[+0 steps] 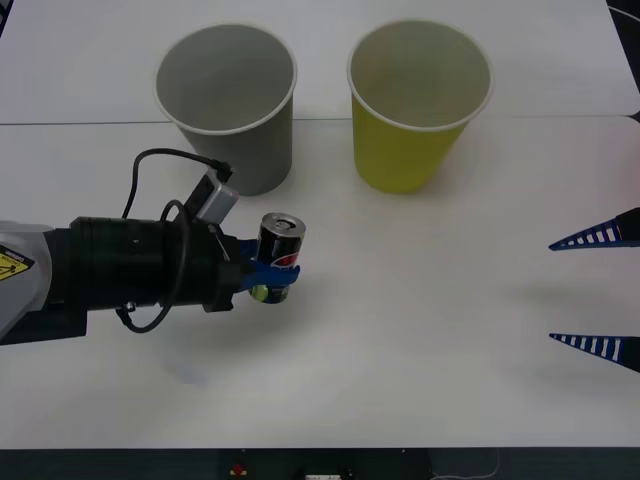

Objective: Put the can into the green bin and the plastic bottle into the gray bin

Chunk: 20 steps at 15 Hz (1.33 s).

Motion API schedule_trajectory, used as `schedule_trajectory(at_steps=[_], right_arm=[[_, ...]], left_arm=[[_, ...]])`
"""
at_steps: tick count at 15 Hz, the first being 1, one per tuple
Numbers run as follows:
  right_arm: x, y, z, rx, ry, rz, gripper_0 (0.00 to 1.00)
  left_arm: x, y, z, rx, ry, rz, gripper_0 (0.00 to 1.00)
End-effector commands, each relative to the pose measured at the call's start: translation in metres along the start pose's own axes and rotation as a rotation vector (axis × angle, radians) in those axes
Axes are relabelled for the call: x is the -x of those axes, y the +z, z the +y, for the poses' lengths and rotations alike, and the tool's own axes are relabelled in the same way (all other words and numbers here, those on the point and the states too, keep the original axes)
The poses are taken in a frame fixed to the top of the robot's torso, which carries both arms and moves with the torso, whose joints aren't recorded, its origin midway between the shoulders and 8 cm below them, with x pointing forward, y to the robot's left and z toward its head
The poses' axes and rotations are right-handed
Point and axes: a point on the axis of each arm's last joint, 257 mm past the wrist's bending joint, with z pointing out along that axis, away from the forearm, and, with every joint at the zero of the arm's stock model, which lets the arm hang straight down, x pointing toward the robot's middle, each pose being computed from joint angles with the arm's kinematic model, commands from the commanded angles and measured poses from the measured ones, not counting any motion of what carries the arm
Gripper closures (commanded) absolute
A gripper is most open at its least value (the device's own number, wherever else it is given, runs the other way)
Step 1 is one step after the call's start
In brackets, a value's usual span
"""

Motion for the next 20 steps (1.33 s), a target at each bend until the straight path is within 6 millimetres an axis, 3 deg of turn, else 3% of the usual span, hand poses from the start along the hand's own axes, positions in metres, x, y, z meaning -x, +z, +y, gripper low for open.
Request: schedule_trajectory(at_steps=[1, 4, 9, 11, 16, 20], right_arm=[[0.000, 0.000, 0.000, 0.000, 0.000, 0.000, 0.00], [0.000, 0.000, 0.000, 0.000, 0.000, 0.000, 0.00], [0.000, 0.000, 0.000, 0.000, 0.000, 0.000, 0.00], [0.000, 0.000, 0.000, 0.000, 0.000, 0.000, 0.00], [0.000, 0.000, 0.000, 0.000, 0.000, 0.000, 0.00], [0.000, 0.000, 0.000, 0.000, 0.000, 0.000, 0.00]], left_arm=[[0.026, -0.006, -0.008, 0.016, 0.000, 0.035, 1.00], [0.053, -0.009, -0.011, 0.028, 0.022, 0.053, 1.00], [0.112, -0.003, 0.005, 0.127, 0.190, 0.013, 1.00], [0.129, 0.010, 0.007, 0.122, 0.201, 0.007, 1.00], [0.200, 0.047, 0.020, 0.157, 0.263, -0.015, 1.00], [0.246, 0.064, 0.034, 0.219, 0.308, -0.010, 1.00]])
